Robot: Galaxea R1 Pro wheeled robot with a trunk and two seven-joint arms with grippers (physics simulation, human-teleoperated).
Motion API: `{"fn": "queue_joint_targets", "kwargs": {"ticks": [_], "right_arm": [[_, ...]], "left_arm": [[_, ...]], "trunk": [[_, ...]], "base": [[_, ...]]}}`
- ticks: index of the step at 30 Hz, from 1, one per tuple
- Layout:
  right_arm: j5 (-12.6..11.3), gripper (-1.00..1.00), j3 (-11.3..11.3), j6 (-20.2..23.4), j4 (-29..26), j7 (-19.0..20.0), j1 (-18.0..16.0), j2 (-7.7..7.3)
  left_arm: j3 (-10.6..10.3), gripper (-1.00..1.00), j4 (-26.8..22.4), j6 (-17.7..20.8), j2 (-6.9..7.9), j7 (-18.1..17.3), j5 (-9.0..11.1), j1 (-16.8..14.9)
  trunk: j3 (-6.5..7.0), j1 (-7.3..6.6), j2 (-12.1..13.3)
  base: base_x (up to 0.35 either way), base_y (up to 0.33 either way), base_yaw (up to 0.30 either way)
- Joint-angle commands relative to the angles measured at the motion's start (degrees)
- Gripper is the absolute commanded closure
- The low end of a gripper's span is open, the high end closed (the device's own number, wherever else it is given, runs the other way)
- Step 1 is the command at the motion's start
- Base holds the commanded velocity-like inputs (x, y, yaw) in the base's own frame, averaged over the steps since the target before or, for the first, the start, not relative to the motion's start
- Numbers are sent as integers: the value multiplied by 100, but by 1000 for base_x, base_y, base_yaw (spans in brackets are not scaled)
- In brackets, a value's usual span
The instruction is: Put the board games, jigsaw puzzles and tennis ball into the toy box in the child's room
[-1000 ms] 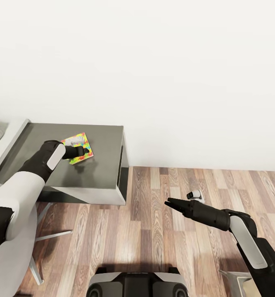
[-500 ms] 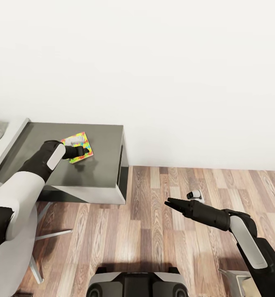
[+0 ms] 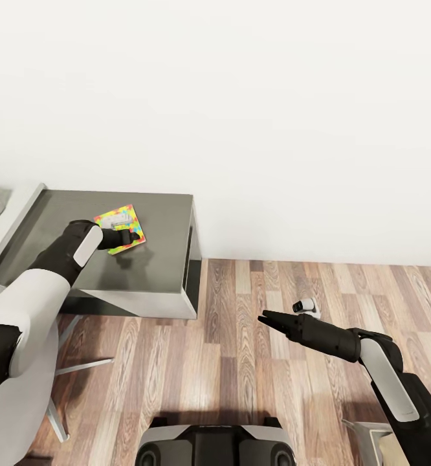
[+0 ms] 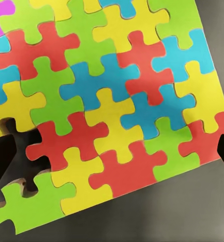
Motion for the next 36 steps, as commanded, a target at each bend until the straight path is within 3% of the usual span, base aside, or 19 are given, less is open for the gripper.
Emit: {"fn": "queue_joint_targets", "kwargs": {"ticks": [1,36], "right_arm": [[1,-100,3,21,0,15,-4,-3],[1,-100,3,21,0,15,-4,-3]], "left_arm": [[-43,-100,-7,17,8,55,46,-1],[-43,-100,-7,17,16,51,46,0]], "trunk": [[-8,4,-8],[-37,4,-8]], "base": [[0,0,0],[-21,-63,0]]}}
